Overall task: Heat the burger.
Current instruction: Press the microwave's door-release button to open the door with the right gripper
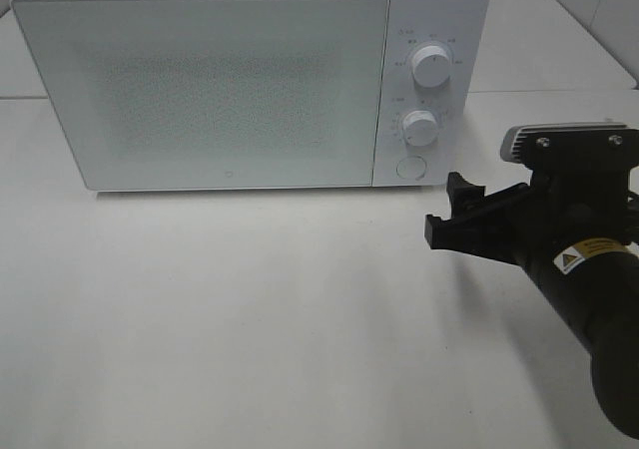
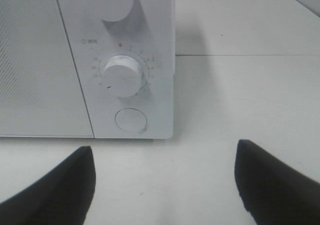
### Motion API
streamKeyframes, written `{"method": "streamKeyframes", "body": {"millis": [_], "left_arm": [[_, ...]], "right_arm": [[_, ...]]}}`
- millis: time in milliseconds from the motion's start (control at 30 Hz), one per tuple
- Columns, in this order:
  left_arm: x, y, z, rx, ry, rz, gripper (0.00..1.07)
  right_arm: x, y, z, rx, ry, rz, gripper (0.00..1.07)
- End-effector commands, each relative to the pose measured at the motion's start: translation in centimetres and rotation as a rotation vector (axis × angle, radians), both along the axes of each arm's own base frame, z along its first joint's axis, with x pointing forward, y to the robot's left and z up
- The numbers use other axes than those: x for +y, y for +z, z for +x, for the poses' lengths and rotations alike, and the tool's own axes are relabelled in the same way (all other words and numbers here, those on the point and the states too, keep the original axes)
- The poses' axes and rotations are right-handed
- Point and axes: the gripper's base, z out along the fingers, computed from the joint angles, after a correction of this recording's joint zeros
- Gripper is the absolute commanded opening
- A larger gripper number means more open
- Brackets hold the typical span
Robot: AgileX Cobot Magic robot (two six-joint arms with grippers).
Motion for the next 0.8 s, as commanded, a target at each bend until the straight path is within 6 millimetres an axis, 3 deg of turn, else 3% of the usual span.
{"method": "streamKeyframes", "body": {"millis": [33,300,500,567,600,633,667,733,767,800], "left_arm": [[-0.04,0.04,-0.26,-0.030,0.003,0.000,1.00],[-0.04,0.04,-0.26,-0.030,0.003,0.000,1.00],[-0.04,0.04,-0.26,-0.030,0.003,0.000,1.00],[-0.04,0.04,-0.26,-0.030,0.003,0.000,1.00],[-0.04,0.04,-0.26,-0.030,0.003,0.000,1.00],[-0.04,0.04,-0.26,-0.030,0.003,0.000,1.00],[-0.04,0.04,-0.26,-0.030,0.003,0.000,1.00],[-0.04,0.04,-0.26,-0.030,0.003,0.000,1.00],[-0.04,0.04,-0.26,-0.030,0.003,0.000,1.00],[-0.04,0.04,-0.26,-0.030,0.003,0.000,1.00]], "right_arm": [[1.22,0.17,0.39,-0.032,0.006,-0.014,0.75],[2.09,-0.26,0.53,-0.004,0.006,0.052,0.75],[2.05,-0.41,0.48,0.022,-0.061,0.256,0.64],[1.97,-0.48,0.47,0.036,-0.128,0.436,0.52],[1.97,-0.48,0.47,0.036,-0.128,0.436,0.52],[1.99,-0.54,0.44,0.048,-0.165,0.555,0.43],[1.99,-0.54,0.44,0.048,-0.165,0.555,0.43],[2.02,-0.65,0.41,0.069,-0.225,0.744,0.28],[2.02,-0.65,0.41,0.069,-0.225,0.744,0.28],[2.05,-0.81,0.34,0.092,-0.270,0.871,0.18]]}}
